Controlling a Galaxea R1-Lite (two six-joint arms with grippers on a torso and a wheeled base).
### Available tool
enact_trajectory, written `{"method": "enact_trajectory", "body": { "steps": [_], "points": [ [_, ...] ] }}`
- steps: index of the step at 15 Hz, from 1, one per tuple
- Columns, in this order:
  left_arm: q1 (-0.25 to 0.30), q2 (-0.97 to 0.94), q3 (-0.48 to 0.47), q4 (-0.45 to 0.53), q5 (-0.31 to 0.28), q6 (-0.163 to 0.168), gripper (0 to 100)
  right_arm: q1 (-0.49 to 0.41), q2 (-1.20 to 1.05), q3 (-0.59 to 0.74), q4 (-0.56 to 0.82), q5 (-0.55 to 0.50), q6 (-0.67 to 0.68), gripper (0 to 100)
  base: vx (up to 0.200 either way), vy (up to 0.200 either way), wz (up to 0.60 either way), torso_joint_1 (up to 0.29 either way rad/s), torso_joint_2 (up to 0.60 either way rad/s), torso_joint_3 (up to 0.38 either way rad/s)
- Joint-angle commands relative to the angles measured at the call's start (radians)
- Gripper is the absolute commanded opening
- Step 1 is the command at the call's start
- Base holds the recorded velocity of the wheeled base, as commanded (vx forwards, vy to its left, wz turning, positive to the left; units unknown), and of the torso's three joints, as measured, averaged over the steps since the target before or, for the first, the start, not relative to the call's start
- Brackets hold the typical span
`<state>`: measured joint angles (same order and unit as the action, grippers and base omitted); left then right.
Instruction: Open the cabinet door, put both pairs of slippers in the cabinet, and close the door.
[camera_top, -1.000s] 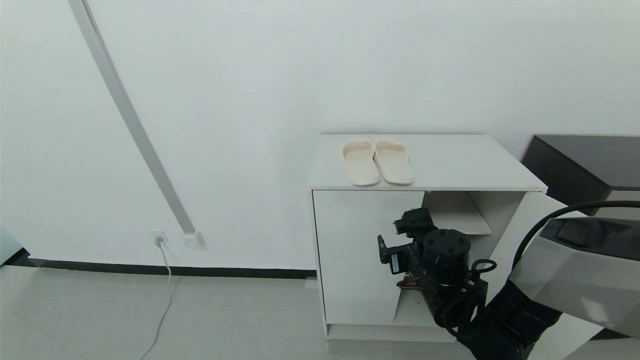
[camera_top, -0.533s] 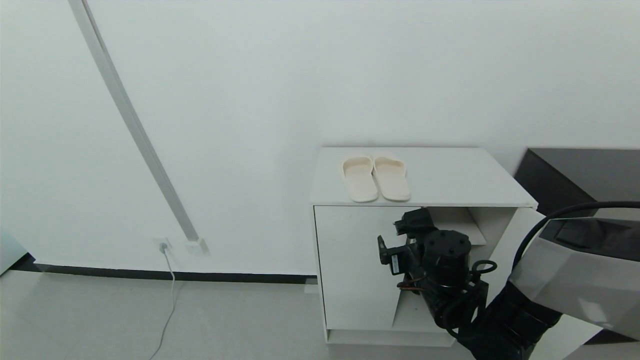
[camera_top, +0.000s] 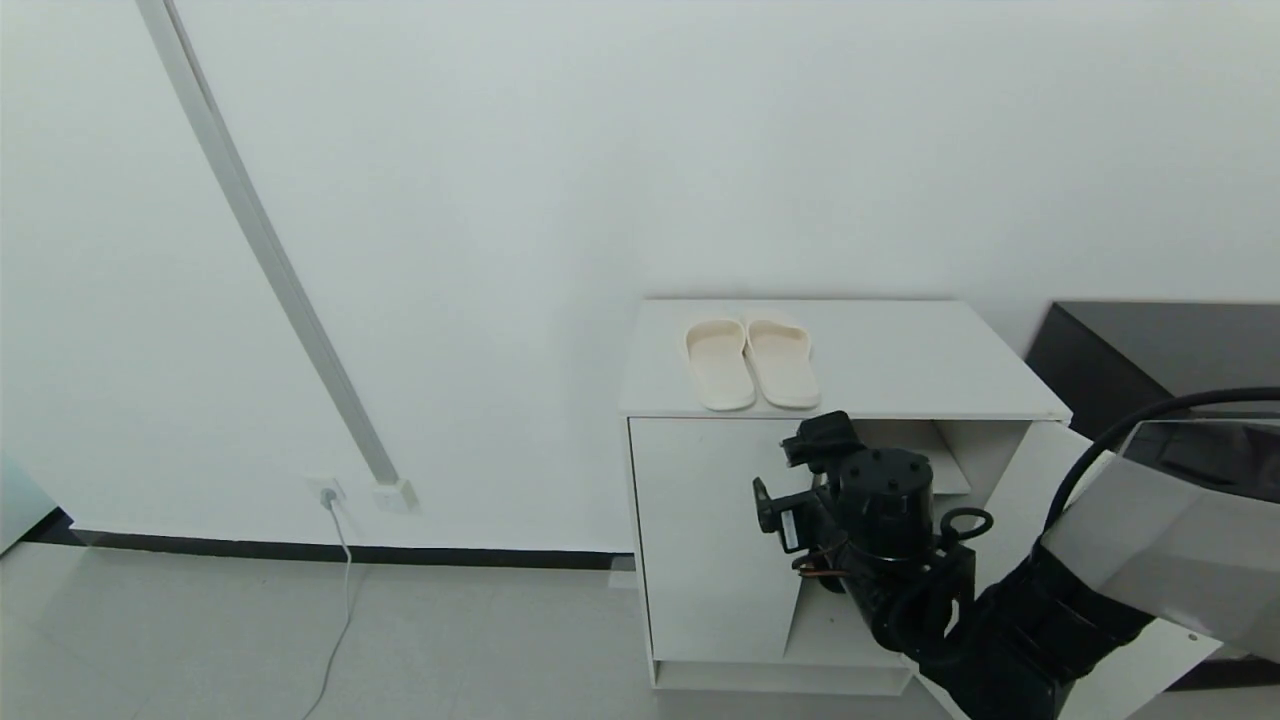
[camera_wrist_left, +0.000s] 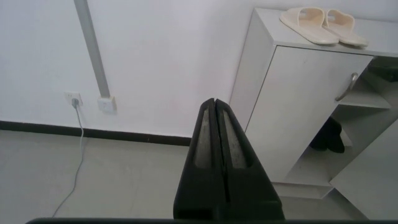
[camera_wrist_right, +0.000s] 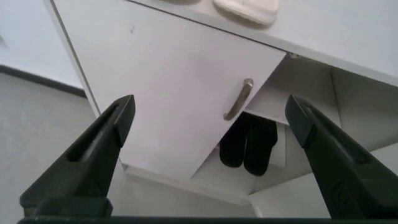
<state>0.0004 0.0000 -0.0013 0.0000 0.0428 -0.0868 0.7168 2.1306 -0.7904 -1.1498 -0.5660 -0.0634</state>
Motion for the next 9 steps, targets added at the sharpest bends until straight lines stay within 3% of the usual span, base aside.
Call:
{"method": "enact_trajectory", "body": {
  "steps": [1, 5, 8, 9],
  "points": [
    [0.001, 0.000, 0.000, 0.000, 0.000, -0.001, 0, 0.015, -0.072, -0.075, 0.097, 0.000, 0.057, 100, 0.000, 0.000, 0.00, 0.000, 0.00, 0.000],
    [0.000, 0.000, 0.000, 0.000, -0.003, 0.004, 0, 0.024, -0.127, -0.248, 0.453, -0.009, 0.223, 100, 0.000, 0.000, 0.00, 0.000, 0.00, 0.000],
    [0.001, 0.000, 0.000, 0.000, -0.003, 0.002, 0, 0.024, -0.113, -0.299, 0.496, -0.040, 0.234, 100, 0.000, 0.000, 0.00, 0.000, 0.00, 0.000],
    [0.001, 0.000, 0.000, 0.000, -0.004, 0.002, 0, 0.024, -0.110, -0.302, 0.496, -0.043, 0.234, 100, 0.200, 0.000, 0.00, -0.007, 0.00, -0.002]
  ]
}}
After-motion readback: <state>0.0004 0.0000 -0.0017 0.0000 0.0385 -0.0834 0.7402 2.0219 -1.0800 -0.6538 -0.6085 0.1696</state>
